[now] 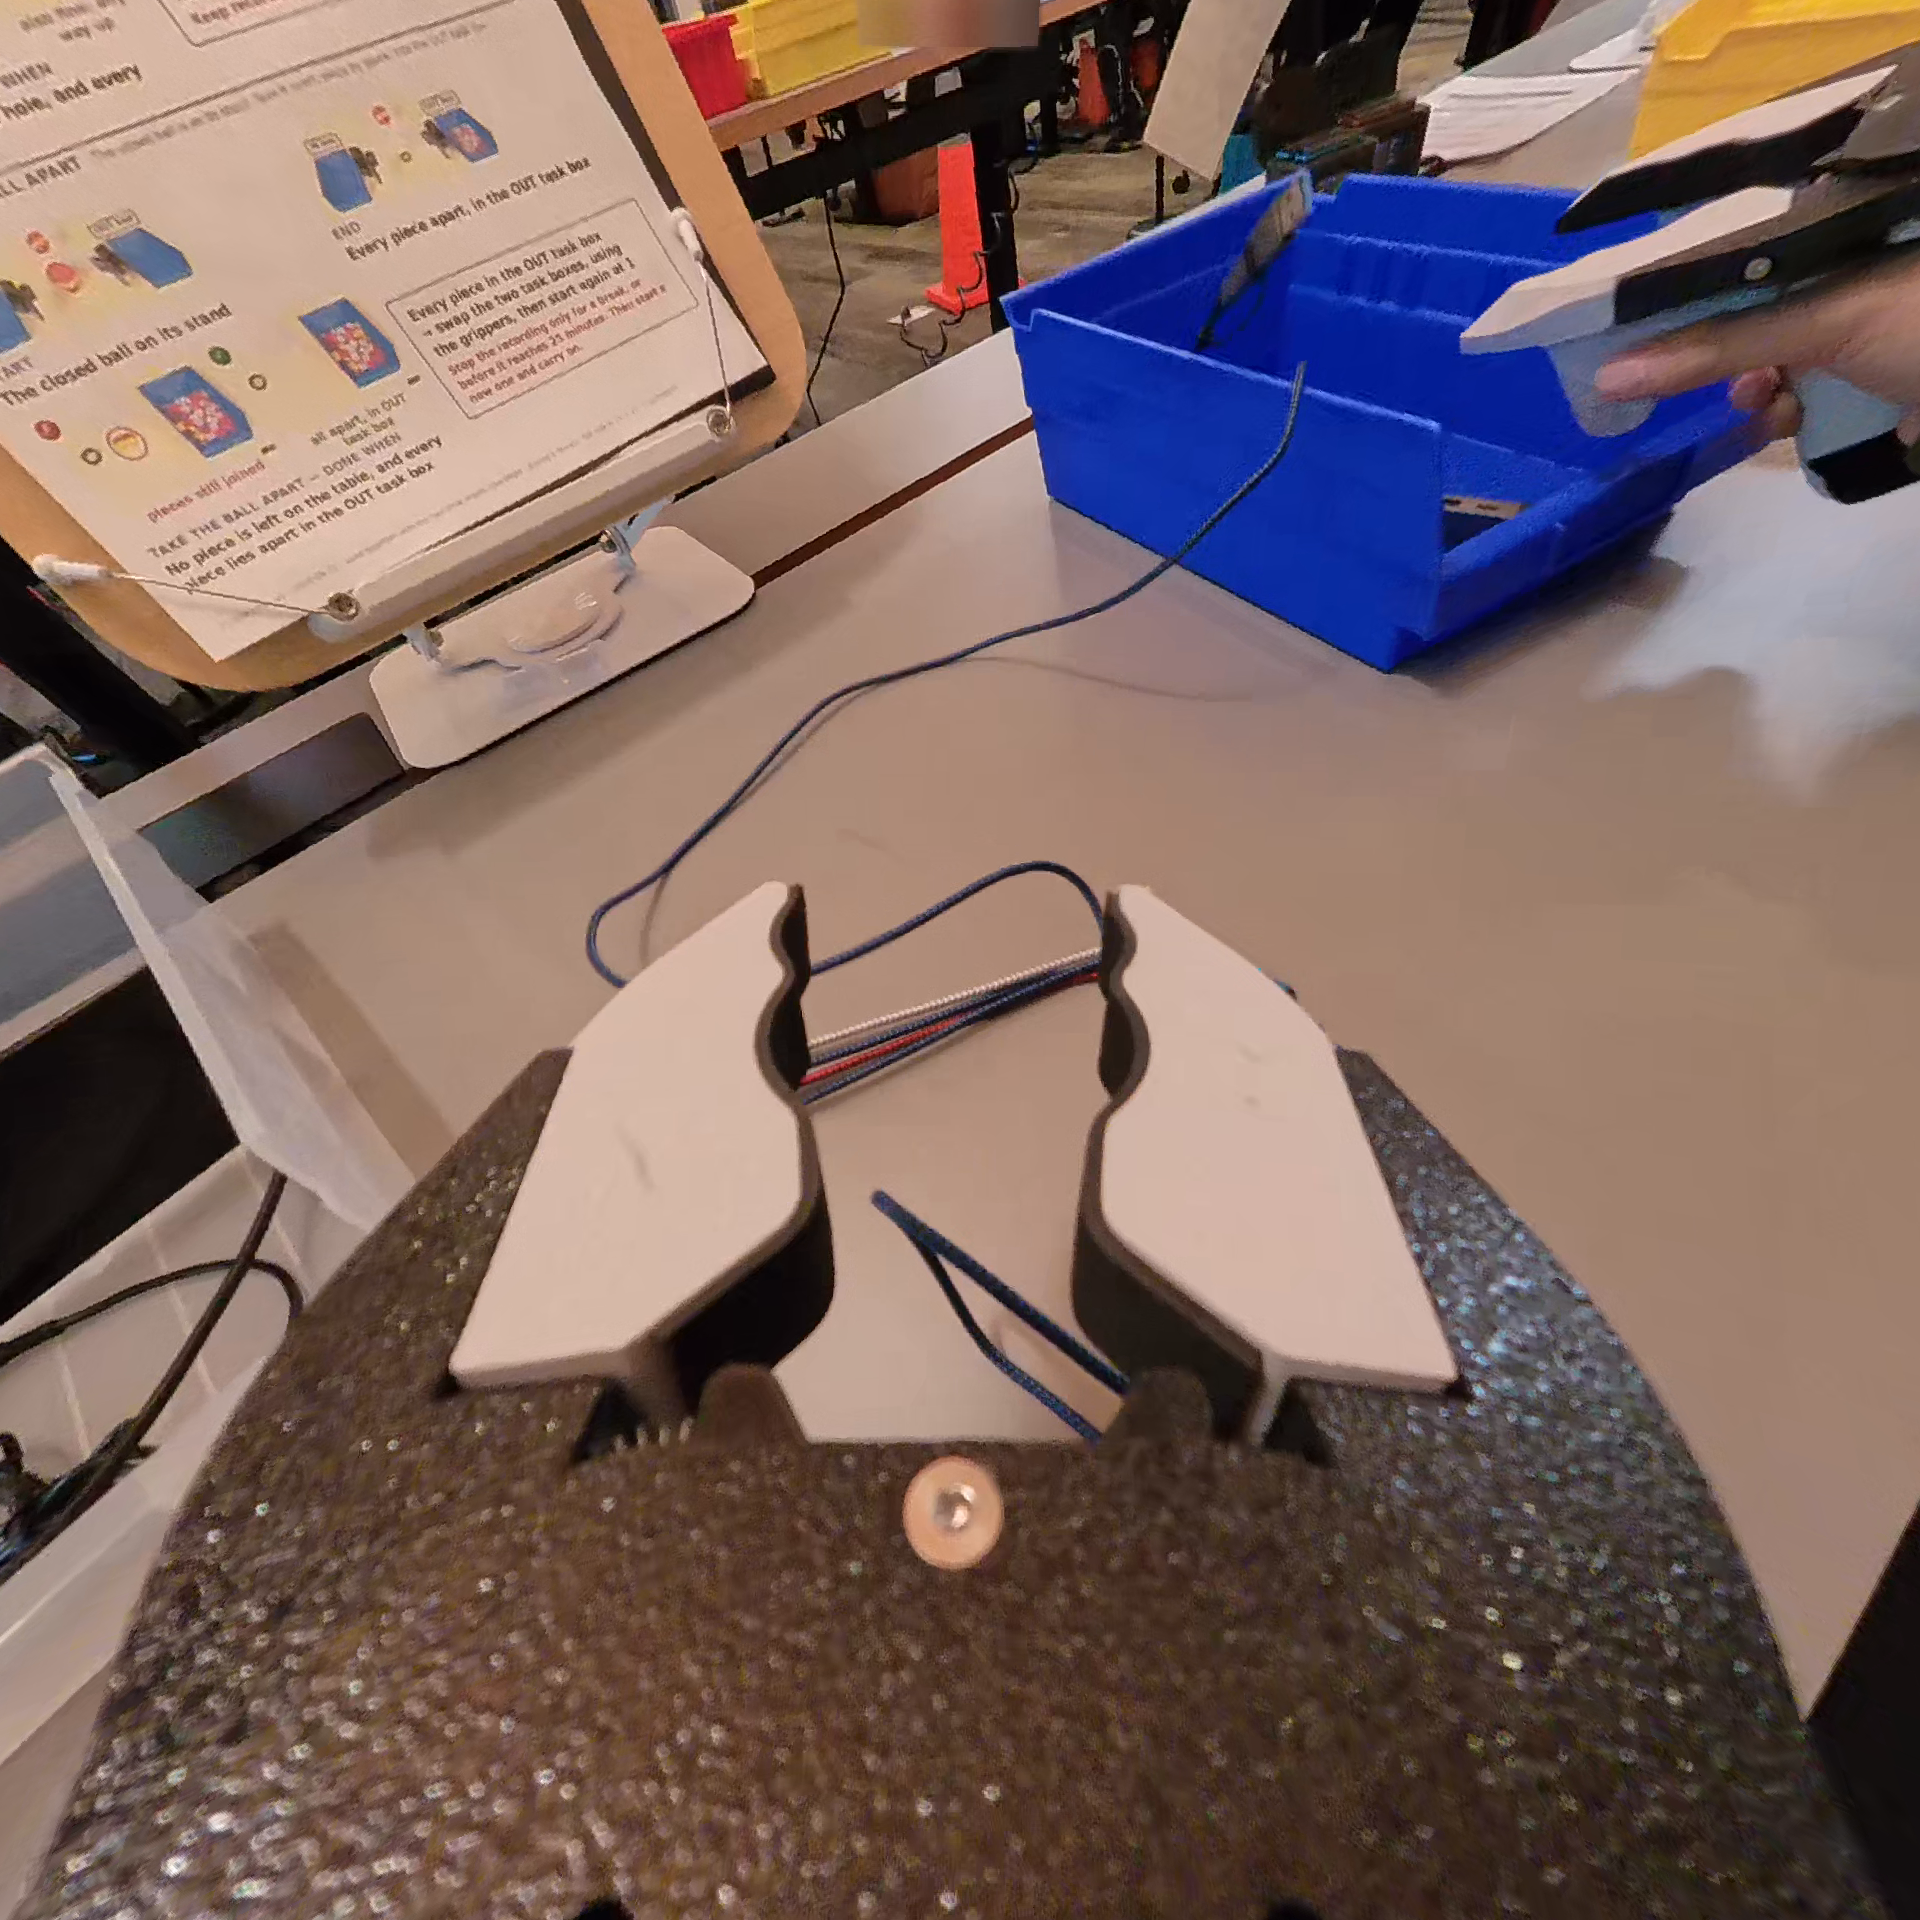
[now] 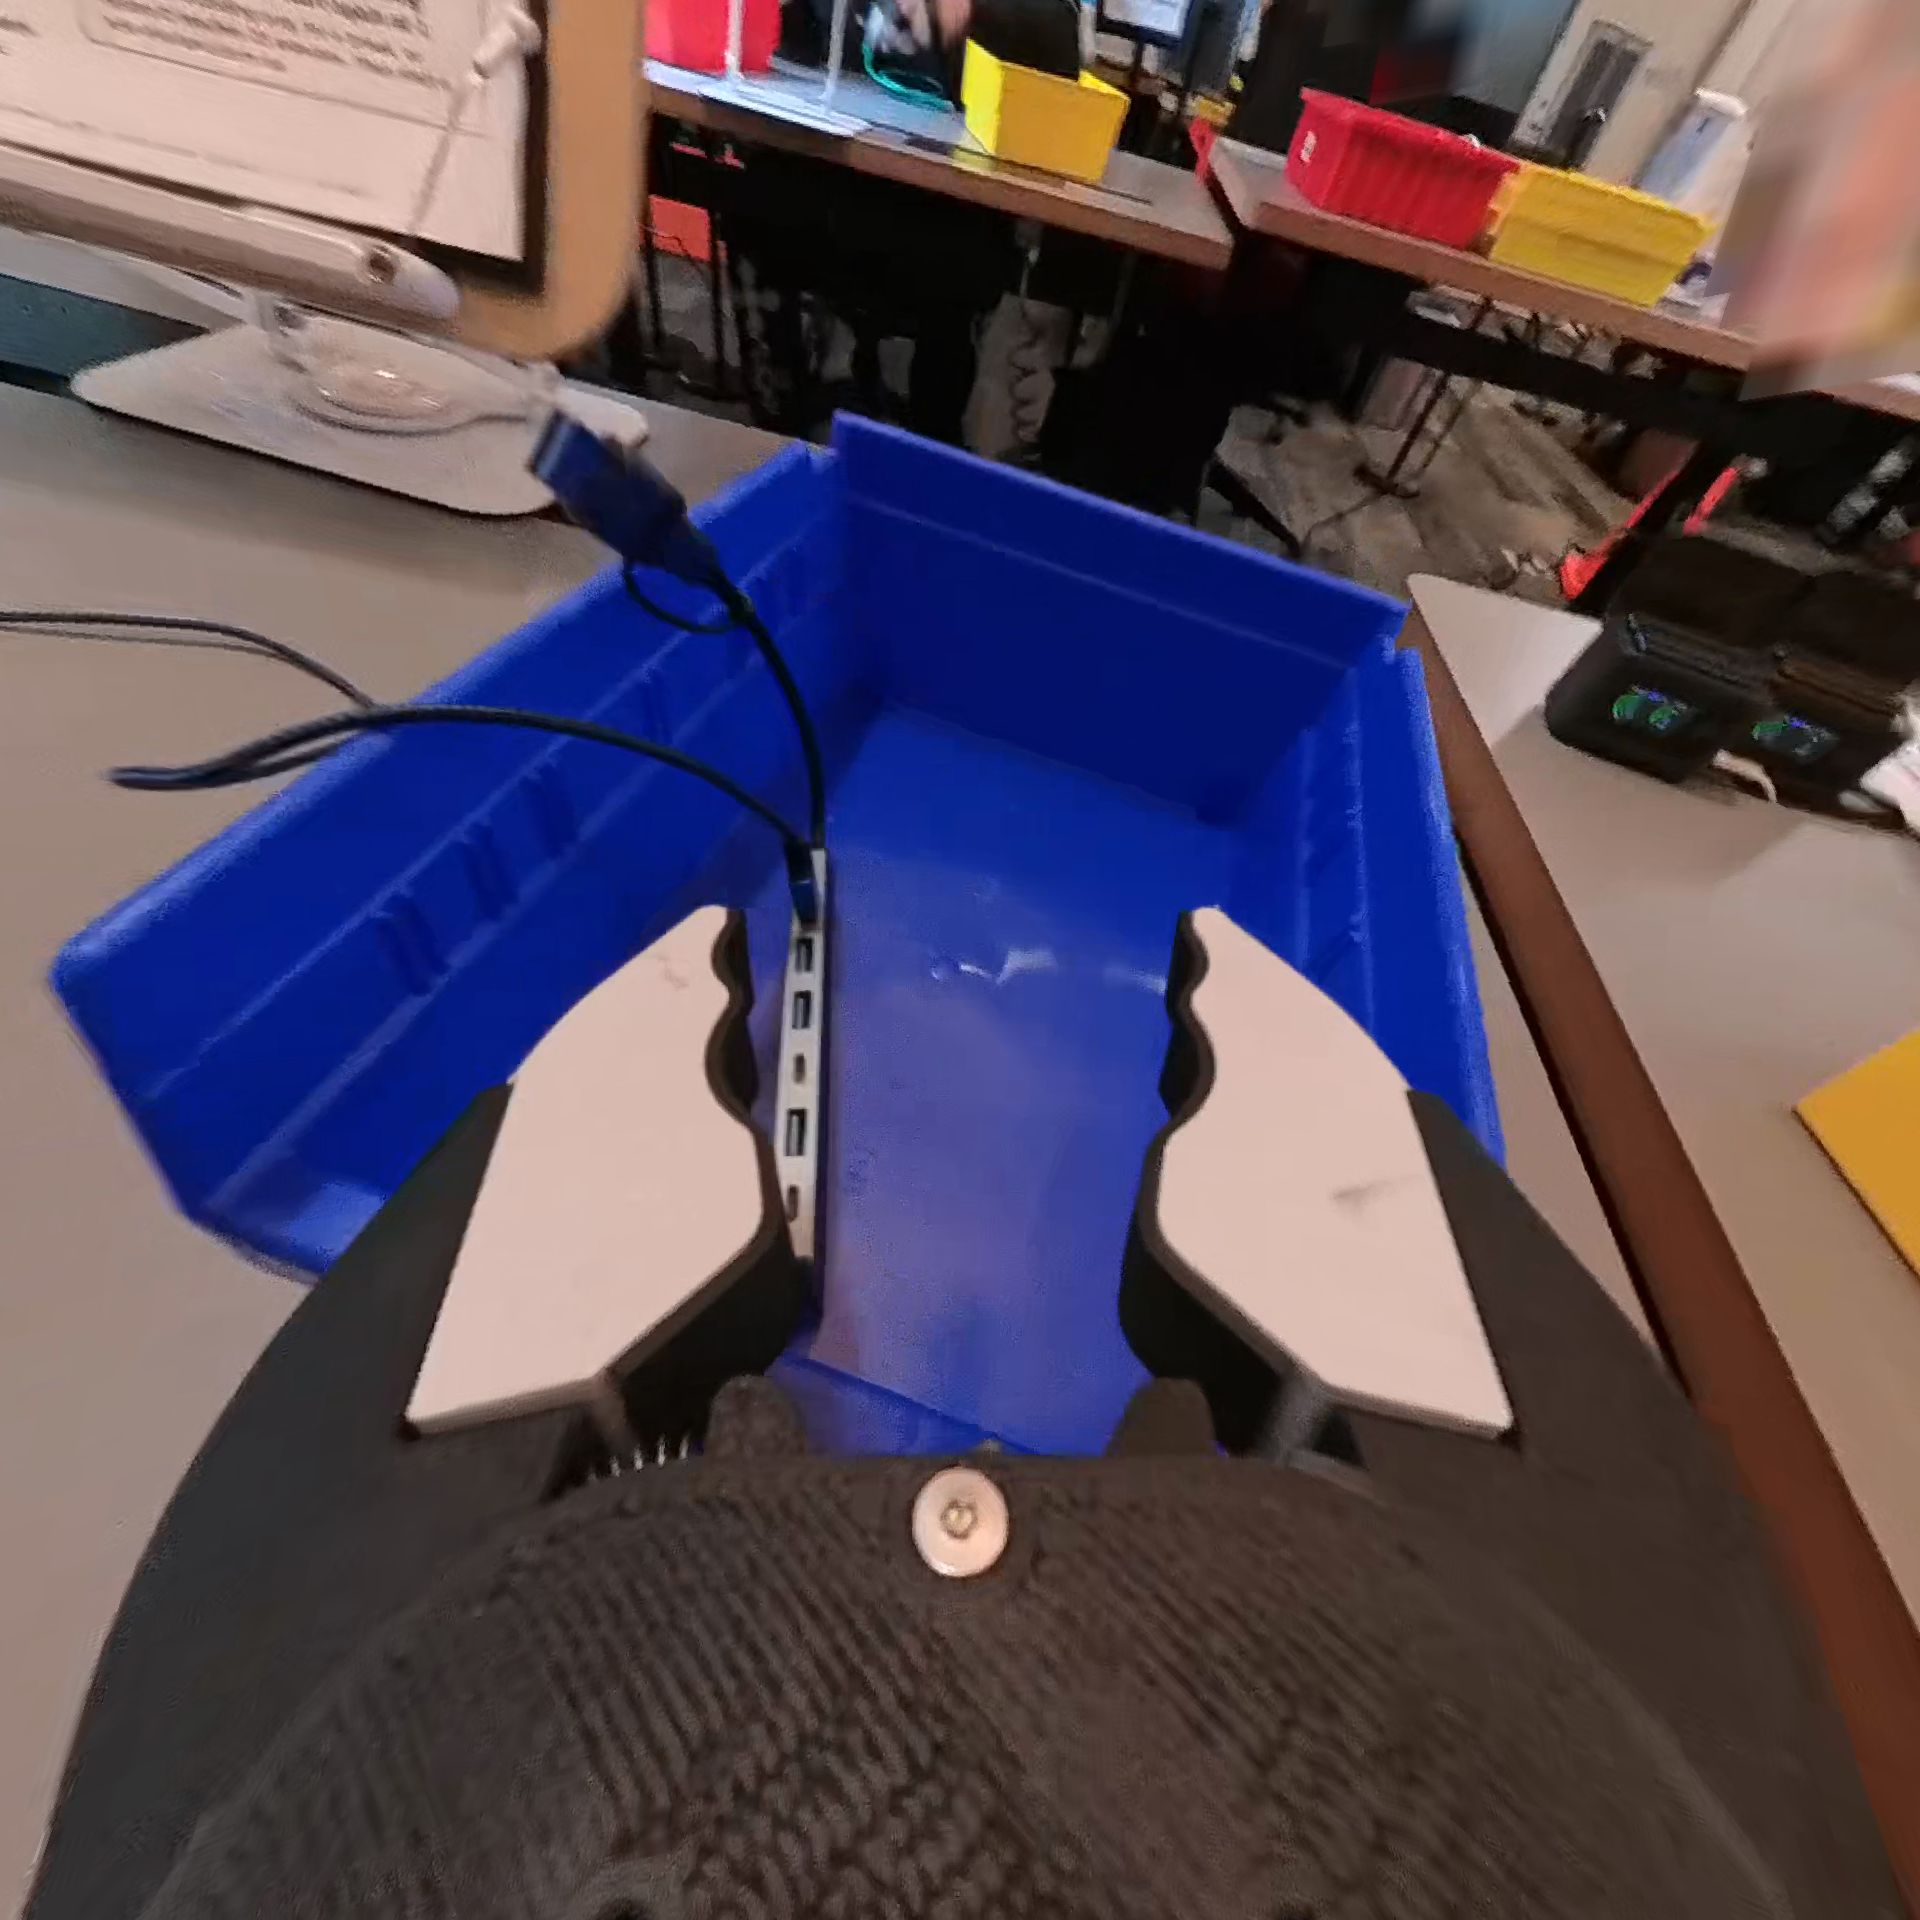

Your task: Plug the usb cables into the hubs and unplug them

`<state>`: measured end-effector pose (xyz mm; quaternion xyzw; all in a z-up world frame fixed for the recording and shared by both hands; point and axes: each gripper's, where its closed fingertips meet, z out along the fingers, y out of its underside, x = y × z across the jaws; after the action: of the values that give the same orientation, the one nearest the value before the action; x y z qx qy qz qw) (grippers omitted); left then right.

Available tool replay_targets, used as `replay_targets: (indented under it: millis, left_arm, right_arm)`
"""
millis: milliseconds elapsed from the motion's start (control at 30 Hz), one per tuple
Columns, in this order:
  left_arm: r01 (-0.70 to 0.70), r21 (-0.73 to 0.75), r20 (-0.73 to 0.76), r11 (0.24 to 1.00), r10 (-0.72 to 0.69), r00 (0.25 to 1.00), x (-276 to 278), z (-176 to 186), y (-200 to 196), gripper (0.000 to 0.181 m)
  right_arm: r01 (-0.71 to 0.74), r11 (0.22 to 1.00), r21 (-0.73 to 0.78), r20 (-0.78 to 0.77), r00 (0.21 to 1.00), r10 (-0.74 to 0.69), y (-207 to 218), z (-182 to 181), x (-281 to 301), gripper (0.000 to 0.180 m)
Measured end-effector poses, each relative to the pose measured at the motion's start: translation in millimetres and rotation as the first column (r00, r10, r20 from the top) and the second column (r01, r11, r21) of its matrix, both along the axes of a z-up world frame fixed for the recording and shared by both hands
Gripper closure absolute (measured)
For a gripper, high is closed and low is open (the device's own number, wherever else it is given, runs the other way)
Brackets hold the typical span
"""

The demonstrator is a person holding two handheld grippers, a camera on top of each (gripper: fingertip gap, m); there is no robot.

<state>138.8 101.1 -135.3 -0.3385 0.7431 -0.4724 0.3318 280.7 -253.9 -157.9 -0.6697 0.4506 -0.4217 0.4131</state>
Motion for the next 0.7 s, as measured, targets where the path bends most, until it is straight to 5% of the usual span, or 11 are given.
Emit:
replay_targets:
  millis: [133, 300, 367, 400, 467, 567, 700]
  left_arm:
    - [-0.001, -0.016, 0.013, 1.000, 0.002, 1.000, 7, 5, 3, 0.128]
    - [-0.036, -0.007, 0.047, 0.999, 0.036, 0.998, 13, 14, 19, 0.128]
    - [-0.042, -0.037, 0.047, 0.998, 0.044, 0.998, 10, 18, 26, 0.128]
    - [-0.039, -0.054, 0.046, 0.998, 0.041, 0.998, 9, 20, 29, 0.128]
    - [-0.033, -0.077, 0.041, 0.997, 0.036, 0.999, 5, 23, 35, 0.128]
    - [-0.017, -0.052, 0.020, 0.998, 0.018, 1.000, 0, 21, 45, 0.127]
    - [-0.005, -0.053, -0.010, 0.999, 0.004, 1.000, -3, 17, 54, 0.125]
  right_arm:
    - [-0.314, 0.949, -0.022, 0.050, 0.948, 0.314, 70, 32, -28, 0.098]
    - [-0.734, 0.678, -0.034, -0.122, 0.677, 0.726, 217, 15, -115, 0.098]
    - [-0.838, 0.527, -0.144, -0.250, 0.546, 0.800, 256, -19, -143, 0.094]
    - [-0.888, 0.375, -0.265, -0.298, 0.446, 0.844, 268, -36, -157, 0.093]
    - [-0.822, 0.195, -0.535, -0.339, 0.420, 0.842, 276, -58, -155, 0.094]
    - [-0.777, 0.115, -0.619, -0.384, 0.428, 0.818, 286, -71, -137, 0.087]
    - [-0.905, 0.126, -0.406, -0.493, 0.333, 0.804, 291, -84, -123, 0.075]
